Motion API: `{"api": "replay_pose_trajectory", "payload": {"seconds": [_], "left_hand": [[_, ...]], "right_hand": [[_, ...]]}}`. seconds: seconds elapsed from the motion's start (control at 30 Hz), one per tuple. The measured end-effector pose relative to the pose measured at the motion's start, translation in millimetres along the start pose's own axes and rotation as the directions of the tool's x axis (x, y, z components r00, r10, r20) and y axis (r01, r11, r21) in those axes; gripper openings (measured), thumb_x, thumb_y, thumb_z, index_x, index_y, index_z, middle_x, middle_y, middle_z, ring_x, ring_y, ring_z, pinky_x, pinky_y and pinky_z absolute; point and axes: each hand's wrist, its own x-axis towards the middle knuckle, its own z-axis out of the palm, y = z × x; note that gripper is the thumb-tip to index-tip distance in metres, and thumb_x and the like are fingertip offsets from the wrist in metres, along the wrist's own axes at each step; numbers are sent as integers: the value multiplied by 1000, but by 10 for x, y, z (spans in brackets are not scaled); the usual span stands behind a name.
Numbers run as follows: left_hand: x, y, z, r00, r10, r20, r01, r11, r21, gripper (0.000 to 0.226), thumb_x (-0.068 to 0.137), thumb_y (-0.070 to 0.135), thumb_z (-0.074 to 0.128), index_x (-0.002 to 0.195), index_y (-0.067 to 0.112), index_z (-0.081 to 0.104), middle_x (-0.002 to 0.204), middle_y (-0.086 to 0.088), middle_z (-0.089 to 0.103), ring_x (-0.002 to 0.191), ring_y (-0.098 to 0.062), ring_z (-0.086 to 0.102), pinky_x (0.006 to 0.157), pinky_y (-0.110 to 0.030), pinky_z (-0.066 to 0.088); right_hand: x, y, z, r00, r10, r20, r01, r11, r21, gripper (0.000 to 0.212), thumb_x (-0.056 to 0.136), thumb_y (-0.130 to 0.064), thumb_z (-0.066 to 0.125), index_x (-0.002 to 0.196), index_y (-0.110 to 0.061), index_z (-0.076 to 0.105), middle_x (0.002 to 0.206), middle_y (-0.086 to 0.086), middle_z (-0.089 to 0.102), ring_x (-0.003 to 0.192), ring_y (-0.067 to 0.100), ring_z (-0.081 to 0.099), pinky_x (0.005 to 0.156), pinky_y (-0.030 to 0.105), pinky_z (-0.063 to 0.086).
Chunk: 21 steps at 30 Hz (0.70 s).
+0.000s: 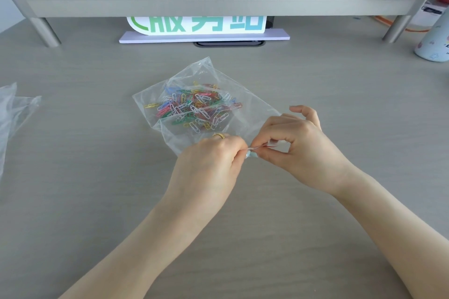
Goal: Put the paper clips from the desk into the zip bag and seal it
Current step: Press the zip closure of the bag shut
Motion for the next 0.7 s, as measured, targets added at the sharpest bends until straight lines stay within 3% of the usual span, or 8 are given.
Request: {"api": "replay_pose_trajectory", "payload": {"seconds": [0.2,0.4,0.5,0.7], "left_hand": [[-1,7,0,1000,6,4,-5,1000,-9,18,80,21,53,69,15,65,53,2,55,47,-26,53,35,-31,41],[5,53,-109,983,-121,135,131,989,-65,8,89,25,56,89,19,60,85,4,60,77,-20,55,59,-33,39],[1,55,-125,990,-117,76,123,989,-84,9,88,21,59,83,15,63,78,2,61,69,-22,54,55,-36,40],[-5,27,-98,994,-93,48,96,994,-45,10,83,15,64,73,17,62,64,4,58,52,-20,44,42,-21,31]], "right_hand": [[-9,-2,-19,999,5,32,-6,1000,17,7,79,-32,56,76,-34,62,69,-22,49,73,-1,48,110,33,10],[0,3,-51,998,34,61,-35,999,19,8,81,-37,48,74,-40,52,70,-24,48,76,-2,48,112,35,11],[0,13,-57,997,42,61,-43,999,27,6,79,-33,52,77,-35,58,72,-24,50,76,-2,49,112,36,12],[-5,-47,-15,998,-8,58,4,998,66,19,74,-47,47,81,-35,60,77,-24,52,77,-2,49,111,30,10]]}}
